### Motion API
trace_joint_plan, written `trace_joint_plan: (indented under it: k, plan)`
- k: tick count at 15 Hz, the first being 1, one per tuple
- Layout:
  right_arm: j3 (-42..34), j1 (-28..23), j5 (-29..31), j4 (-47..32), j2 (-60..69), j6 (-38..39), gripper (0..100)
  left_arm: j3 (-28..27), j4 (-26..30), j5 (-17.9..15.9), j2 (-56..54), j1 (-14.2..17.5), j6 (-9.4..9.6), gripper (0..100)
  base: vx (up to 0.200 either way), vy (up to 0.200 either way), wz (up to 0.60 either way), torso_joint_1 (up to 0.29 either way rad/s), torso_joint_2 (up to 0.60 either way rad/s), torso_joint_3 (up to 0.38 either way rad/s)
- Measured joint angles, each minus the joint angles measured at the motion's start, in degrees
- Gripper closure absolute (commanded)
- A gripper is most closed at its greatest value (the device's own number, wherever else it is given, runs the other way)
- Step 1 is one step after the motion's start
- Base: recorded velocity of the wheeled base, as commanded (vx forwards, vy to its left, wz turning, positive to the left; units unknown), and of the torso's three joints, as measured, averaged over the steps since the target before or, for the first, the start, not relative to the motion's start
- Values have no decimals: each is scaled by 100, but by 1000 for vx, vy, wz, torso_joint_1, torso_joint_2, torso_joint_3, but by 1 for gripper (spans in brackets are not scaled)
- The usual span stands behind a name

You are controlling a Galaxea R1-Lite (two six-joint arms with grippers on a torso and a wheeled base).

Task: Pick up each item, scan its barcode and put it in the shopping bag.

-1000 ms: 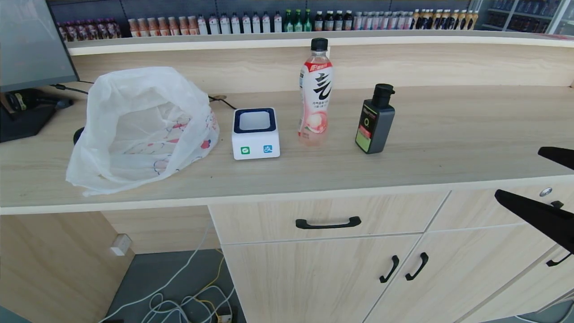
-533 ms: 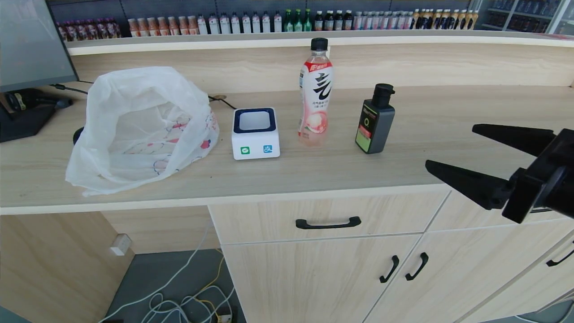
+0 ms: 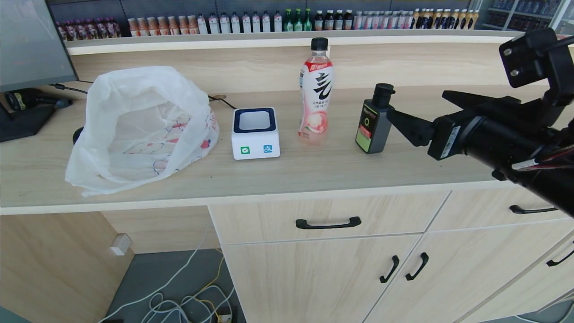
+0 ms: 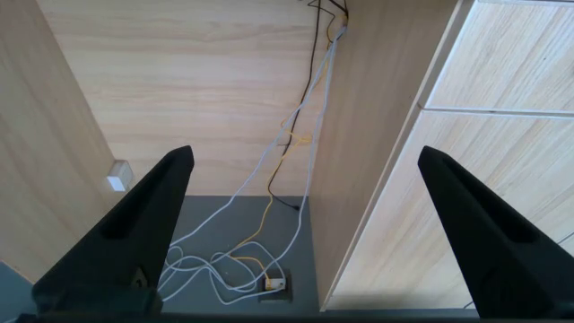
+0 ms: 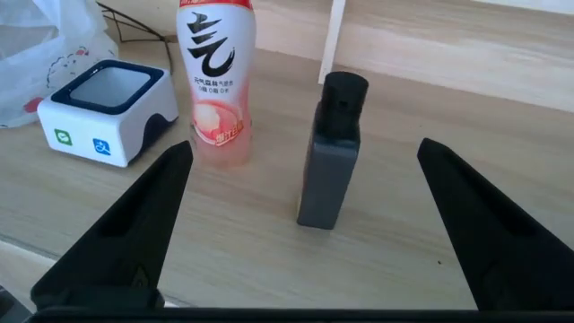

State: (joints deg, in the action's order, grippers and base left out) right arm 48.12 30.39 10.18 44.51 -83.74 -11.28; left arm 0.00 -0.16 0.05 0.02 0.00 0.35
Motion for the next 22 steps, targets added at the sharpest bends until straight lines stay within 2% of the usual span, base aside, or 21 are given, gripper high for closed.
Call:
trace_joint_plan:
  k: [10, 16, 22]
  plan:
    - [1078, 670, 73, 172, -1187, 90, 0, 0, 0, 0, 0, 0, 0, 0, 0, 0, 0, 0, 0, 0]
    - [1877, 699, 85, 169, -1808, 165, 0, 0, 0, 2, 0, 0, 0, 0, 0, 0, 0, 0, 0, 0]
    - [2556, 664, 449, 405, -2417, 364, 0, 0, 0, 0, 0, 0, -2, 0, 0, 0, 0, 0, 0, 0]
